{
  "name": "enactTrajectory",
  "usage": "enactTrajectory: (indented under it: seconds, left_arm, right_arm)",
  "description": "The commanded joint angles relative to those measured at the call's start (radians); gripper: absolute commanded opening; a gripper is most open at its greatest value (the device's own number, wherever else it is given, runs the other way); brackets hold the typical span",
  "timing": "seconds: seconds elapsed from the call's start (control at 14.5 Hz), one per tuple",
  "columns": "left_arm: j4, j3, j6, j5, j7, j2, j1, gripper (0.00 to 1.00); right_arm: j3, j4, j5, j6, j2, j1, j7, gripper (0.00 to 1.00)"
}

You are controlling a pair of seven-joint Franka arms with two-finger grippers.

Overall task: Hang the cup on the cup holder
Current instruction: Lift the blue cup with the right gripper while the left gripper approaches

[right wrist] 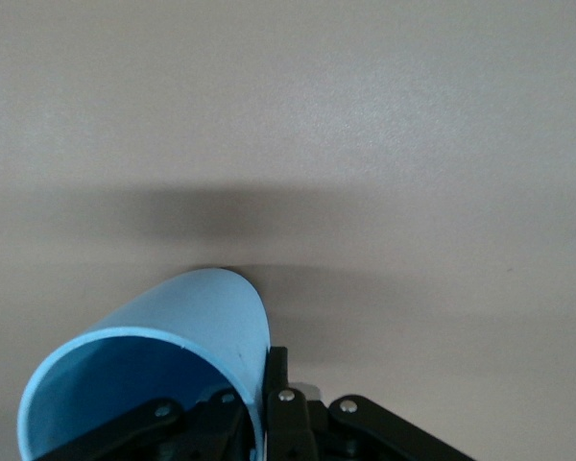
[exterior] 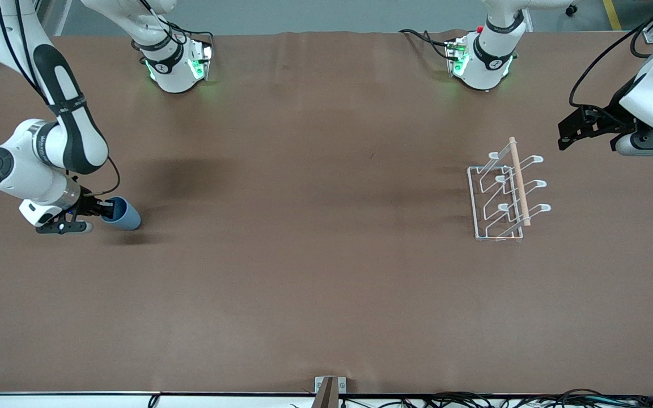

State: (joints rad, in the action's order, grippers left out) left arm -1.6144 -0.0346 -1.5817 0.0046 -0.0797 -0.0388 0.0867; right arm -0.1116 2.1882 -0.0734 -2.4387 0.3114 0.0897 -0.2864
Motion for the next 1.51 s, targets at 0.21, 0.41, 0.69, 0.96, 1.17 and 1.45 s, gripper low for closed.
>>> enactTrajectory:
  seconds: [0.21, 0.41, 0.69, 0.96, 1.17, 1.45]
  left_arm:
    - [-0.001, 0.002, -0.004, -0.006, -0.006, -0.003, 0.002, 1.0]
    - [0.001, 0.002, -0.004, -0.006, -0.008, -0.003, 0.004, 1.0]
    - [0.007, 0.002, -0.001, -0.006, 0.017, -0.004, 0.002, 1.0]
    - [0.007, -0.002, 0.0, 0.006, 0.034, -0.004, 0.01, 1.0]
    - [0.007, -0.031, 0.002, 0.003, 0.243, -0.004, 0.019, 1.0]
    - [0.034, -0.056, 0.002, 0.009, 0.267, 0.028, 0.036, 1.0]
  right_arm:
    - [0.007, -0.183, -0.035, 0.35, -0.017, -0.024, -0.002, 0.0]
    - [0.024, -0.194, -0.161, 0.438, -0.063, -0.048, -0.002, 0.0]
    - [0.062, -0.176, -0.47, 0.584, -0.114, -0.082, -0.002, 0.0]
    - [0.148, -0.142, -0.71, 0.613, -0.112, -0.102, 0.003, 0.0]
    - [0.236, -0.11, -0.92, 0.604, -0.11, -0.114, 0.001, 0.0]
    - [0.347, -0.107, -1.185, 0.555, -0.098, -0.148, 0.001, 0.0]
